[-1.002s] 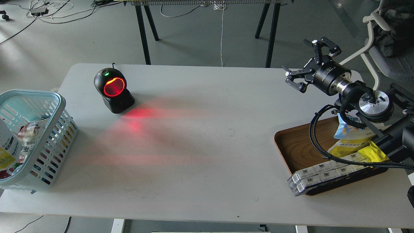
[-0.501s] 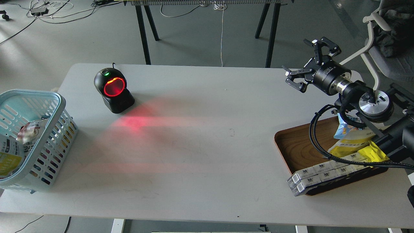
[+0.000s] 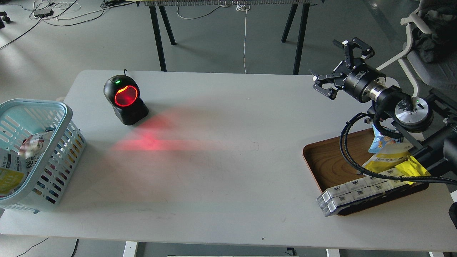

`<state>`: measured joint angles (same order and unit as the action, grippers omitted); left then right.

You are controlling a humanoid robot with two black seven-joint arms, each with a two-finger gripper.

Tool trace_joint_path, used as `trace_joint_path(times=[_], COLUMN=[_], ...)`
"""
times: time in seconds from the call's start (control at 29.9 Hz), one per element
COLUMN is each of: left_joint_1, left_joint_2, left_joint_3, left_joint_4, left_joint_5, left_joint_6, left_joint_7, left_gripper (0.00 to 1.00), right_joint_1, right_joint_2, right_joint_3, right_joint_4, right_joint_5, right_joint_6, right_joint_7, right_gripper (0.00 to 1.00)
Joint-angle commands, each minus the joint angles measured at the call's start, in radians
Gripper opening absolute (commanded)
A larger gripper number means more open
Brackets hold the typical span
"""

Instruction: Scan snack and place in basket

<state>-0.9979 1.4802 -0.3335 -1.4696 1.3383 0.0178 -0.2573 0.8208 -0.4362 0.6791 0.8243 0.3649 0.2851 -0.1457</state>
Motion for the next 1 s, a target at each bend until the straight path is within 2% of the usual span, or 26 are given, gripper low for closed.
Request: trace_joint_path(times=[0.0, 0.2, 0.4, 0.53, 0.67, 0.77, 0.97], left_joint_1=[-0.022, -0.025, -0.013, -0.004, 0.019, 0.031, 0.044], left_joint_2=[-0.119, -0.375, -0.648, -0.797, -0.908, -0.971, -1.051], left_joint_3=[-0.03, -0.088, -0.157, -0.216, -0.225, -0.225, -0.263], left_joint_4=[0.0, 0.086, 0.291, 0.431, 0.535, 0.572, 0.676], left_joint_5=[-0.198, -0.528, -0.835, -1.025, -1.155, -1.203, -1.312], left_joint_6=[-0.009, 0.002, 0.002, -0.028, -0.125, -0.162, -0.197], left_joint_7=[0.012, 0.055, 0.056, 0.058, 0.059, 0.062, 0.124], left_gripper=[0.97, 0.97, 0.97, 0.97, 0.97, 0.97, 0.98], right_joint_1=[0.004, 0.021, 0.043, 0.044, 0.041, 0.034, -0.017], right_joint_2=[-0.001, -0.001, 0.001, -0.004, -0.016, -0.059, -0.156], right_joint_3=[0.003, 0.003, 0.005, 0.01, 0.017, 0.034, 0.088], right_joint_4=[0.001, 0.001, 0.001, 0.002, 0.032, 0.073, 0.168], right_joint_5=[0.0, -0.001, 0.0, 0.0, 0.0, 0.0, 0.002], right_joint_6=[-0.004, -0.009, -0.015, -0.012, -0.009, -0.007, -0.001], right_joint_7=[0.0, 0.0, 0.0, 0.001, 0.0, 0.0, 0.0], right_gripper=[0.96, 0.96, 0.96, 0.96, 0.96, 0.96, 0.96])
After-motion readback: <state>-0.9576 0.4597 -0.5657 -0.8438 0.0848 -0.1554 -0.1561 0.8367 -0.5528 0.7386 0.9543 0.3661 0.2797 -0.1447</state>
